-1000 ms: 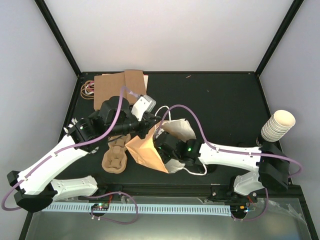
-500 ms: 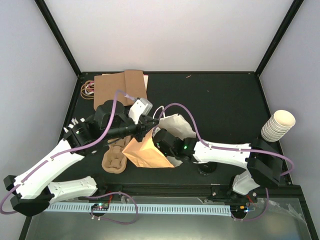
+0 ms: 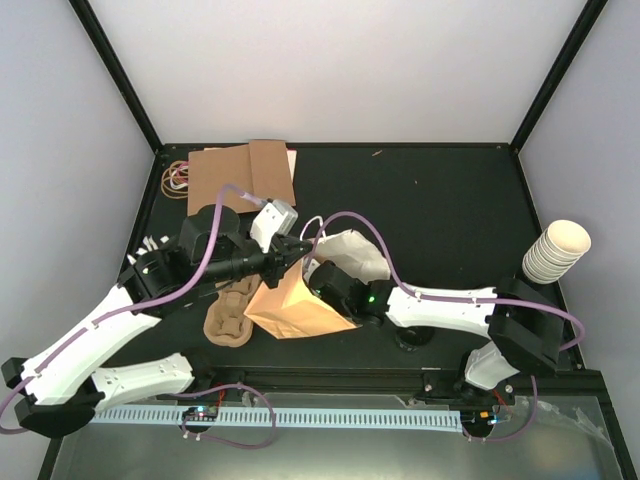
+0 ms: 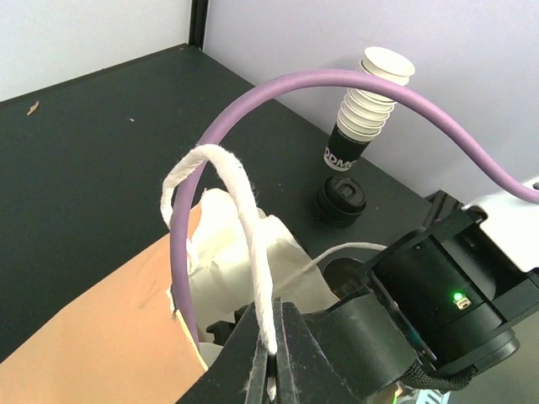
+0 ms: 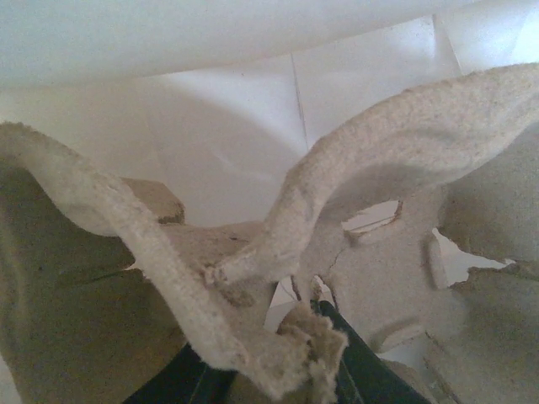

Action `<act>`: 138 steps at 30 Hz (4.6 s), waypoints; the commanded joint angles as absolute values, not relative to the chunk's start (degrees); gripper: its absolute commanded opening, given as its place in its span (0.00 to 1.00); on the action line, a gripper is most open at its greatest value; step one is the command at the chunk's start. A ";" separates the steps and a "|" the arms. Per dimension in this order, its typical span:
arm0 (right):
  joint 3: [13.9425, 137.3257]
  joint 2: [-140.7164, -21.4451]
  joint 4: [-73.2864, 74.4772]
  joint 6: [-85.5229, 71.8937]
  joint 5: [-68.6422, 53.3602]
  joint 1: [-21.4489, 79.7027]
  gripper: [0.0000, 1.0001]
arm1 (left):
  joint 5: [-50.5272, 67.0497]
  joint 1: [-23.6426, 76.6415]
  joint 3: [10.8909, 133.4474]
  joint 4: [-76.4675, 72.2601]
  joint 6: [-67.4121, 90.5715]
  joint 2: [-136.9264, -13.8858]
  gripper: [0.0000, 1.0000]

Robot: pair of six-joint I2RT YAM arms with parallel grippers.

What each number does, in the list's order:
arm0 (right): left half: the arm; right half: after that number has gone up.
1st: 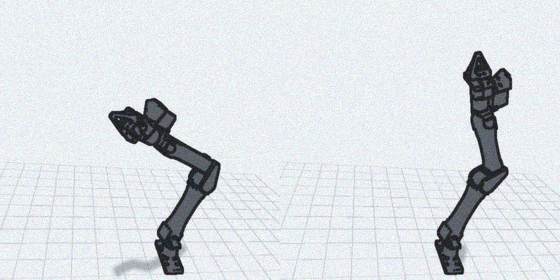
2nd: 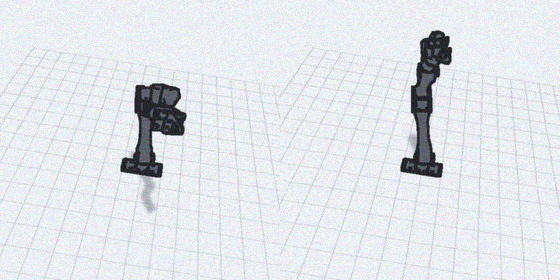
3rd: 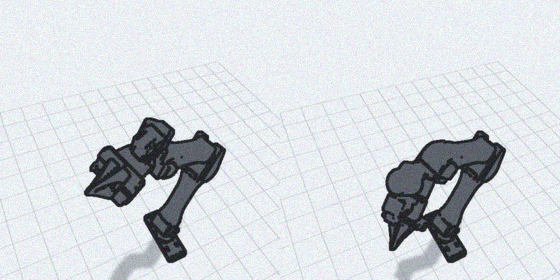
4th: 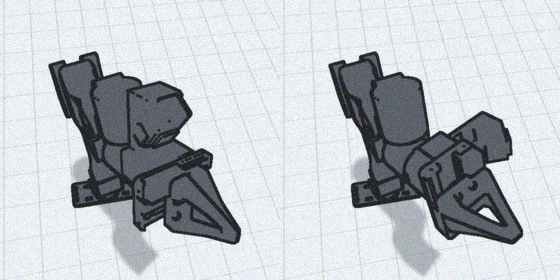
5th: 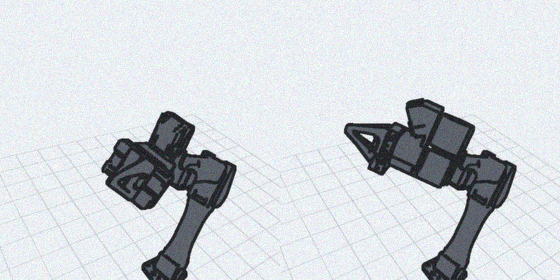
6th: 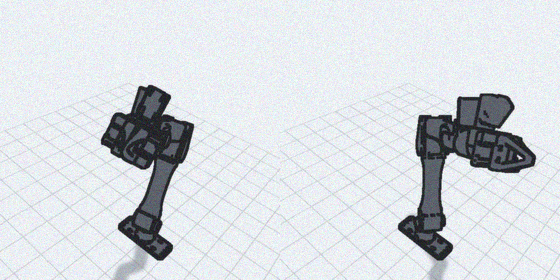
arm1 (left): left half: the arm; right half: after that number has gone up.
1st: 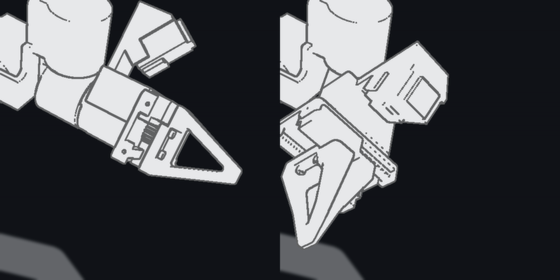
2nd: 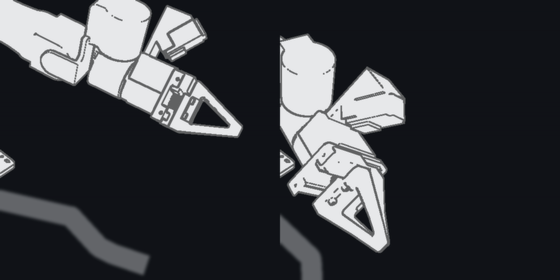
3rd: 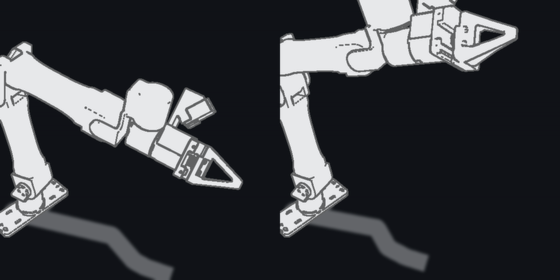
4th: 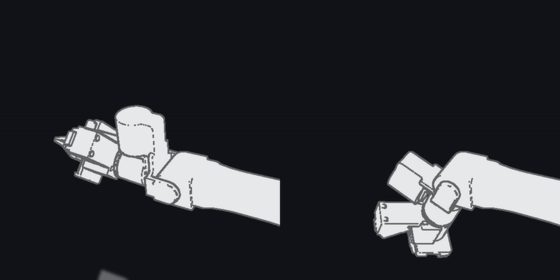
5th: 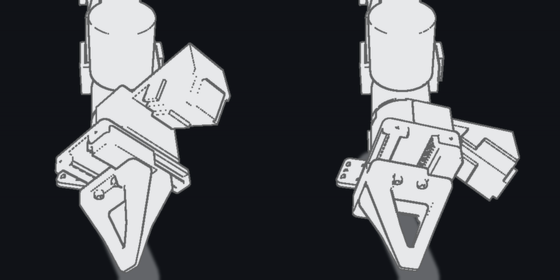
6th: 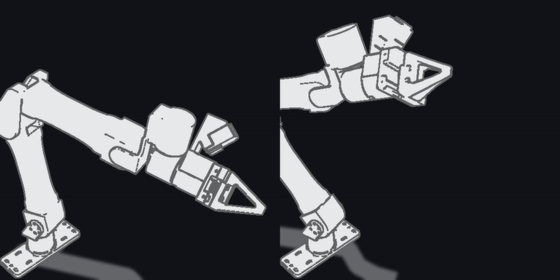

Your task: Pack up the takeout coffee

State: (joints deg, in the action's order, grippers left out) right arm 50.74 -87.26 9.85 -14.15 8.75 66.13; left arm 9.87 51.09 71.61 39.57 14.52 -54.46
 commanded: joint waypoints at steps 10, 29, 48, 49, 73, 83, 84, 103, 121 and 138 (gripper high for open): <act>51.75 -93.08 11.52 -8.56 4.31 66.01 0.24 | 15.55 51.35 71.81 35.97 11.27 -50.02 0.02; 50.29 -88.36 18.75 -15.41 19.57 63.73 0.24 | 16.99 51.33 70.11 35.26 10.06 -48.87 0.01; 45.14 -80.93 20.47 -21.72 18.29 61.16 0.24 | -3.05 47.21 65.34 46.92 24.95 -48.63 0.78; 44.93 -80.80 20.32 -21.63 17.89 61.09 0.24 | -2.96 46.30 64.52 48.38 26.34 -49.12 0.78; 45.76 -80.95 20.19 -19.63 15.13 61.17 0.24 | 11.75 45.44 40.94 46.24 39.05 -53.92 0.02; 45.52 -80.42 19.92 -18.60 13.64 61.17 0.24 | 13.10 45.44 34.74 32.18 41.41 -61.11 0.02; 45.53 -80.42 19.95 -18.55 13.38 61.17 0.24 | 13.31 45.48 34.07 30.23 41.66 -61.58 0.02; 45.36 -82.19 19.35 -13.73 0.05 61.26 0.24 | 9.98 43.81 34.30 21.28 38.47 -71.81 0.02; 51.46 -92.04 25.09 -15.48 3.43 61.12 0.24 | 9.76 43.66 35.77 21.78 35.69 -68.16 0.02; 62.90 -96.90 38.99 -15.39 0.80 59.77 0.24 | 9.12 43.81 45.76 38.70 33.44 -48.83 0.02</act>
